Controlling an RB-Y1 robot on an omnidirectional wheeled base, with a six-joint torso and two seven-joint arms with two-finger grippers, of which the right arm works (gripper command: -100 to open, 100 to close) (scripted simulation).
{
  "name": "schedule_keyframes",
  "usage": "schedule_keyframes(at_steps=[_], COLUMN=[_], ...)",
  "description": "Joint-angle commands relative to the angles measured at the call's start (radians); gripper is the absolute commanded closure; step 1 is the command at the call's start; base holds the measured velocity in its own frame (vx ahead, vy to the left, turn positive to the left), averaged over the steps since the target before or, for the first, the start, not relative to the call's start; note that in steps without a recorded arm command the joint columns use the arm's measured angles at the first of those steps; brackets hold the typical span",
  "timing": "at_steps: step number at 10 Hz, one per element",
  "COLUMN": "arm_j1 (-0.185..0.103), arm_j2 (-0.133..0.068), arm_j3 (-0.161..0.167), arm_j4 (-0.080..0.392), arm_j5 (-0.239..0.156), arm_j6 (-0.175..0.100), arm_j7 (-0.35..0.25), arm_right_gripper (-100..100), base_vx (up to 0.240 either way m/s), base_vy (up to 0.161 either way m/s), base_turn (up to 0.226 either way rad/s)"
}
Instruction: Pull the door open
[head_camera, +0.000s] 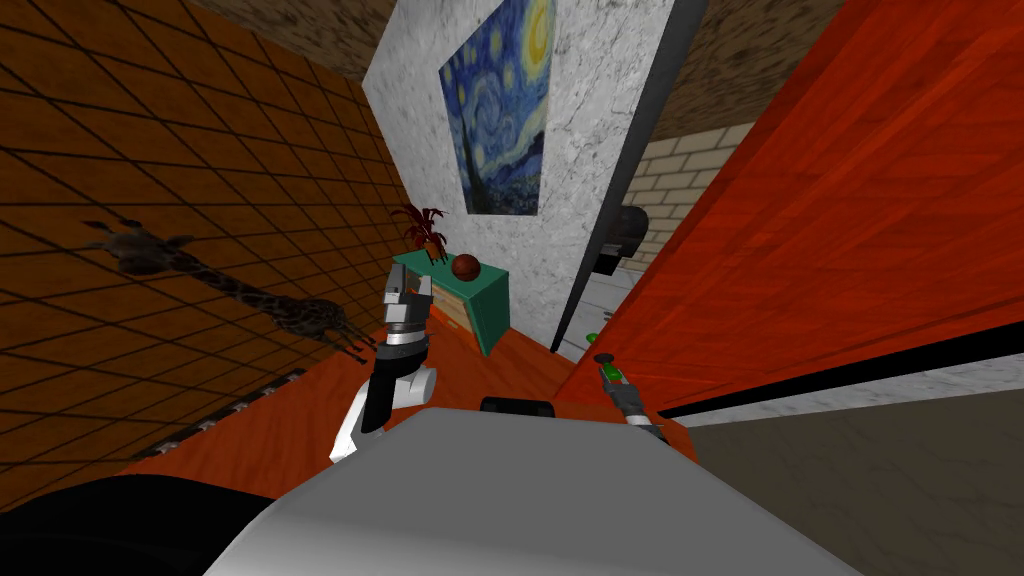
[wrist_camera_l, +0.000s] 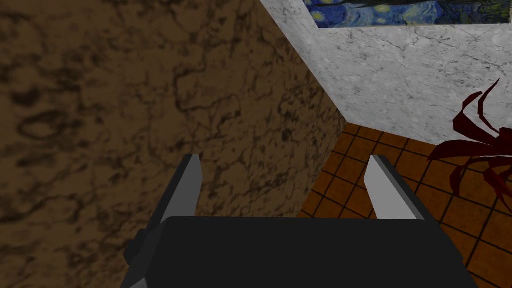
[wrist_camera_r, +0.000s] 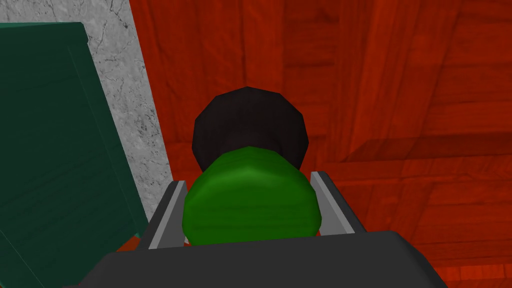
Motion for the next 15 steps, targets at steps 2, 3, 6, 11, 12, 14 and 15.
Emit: schedule_keyframes(at_steps=[2, 3, 6, 11, 12, 14, 15], arm_j1=[0.01, 0.014, 0.019, 0.018, 0.017, 0.016, 0.015], arm_j2=[-0.014, -0.019, -0.027, -0.036, -0.038, -0.042, -0.043], arm_j3=[0.022, 0.029, 0.043, 0.067, 0.071, 0.079, 0.082], arm_j4=[0.022, 0.029, 0.04, 0.075, 0.082, 0.095, 0.101], arm_j5=[0.006, 0.007, 0.011, 0.018, 0.019, 0.022, 0.023], arm_j6=[-0.045, -0.06, -0.08, -0.123, -0.132, -0.148, -0.156], arm_j7=[-0.023, -0.031, -0.043, -0.068, -0.073, -0.082, -0.086], arm_right_gripper=[100, 100, 100, 100, 100, 100, 100], base_vx=[-0.22, -0.227, -0.224, -0.199, -0.205, -0.196, -0.198], base_vy=[-0.07, -0.071, -0.062, -0.064, -0.093, -0.057, -0.057], base_turn=[0.159, 0.179, 0.13, 0.151, 0.187, 0.144, 0.134])
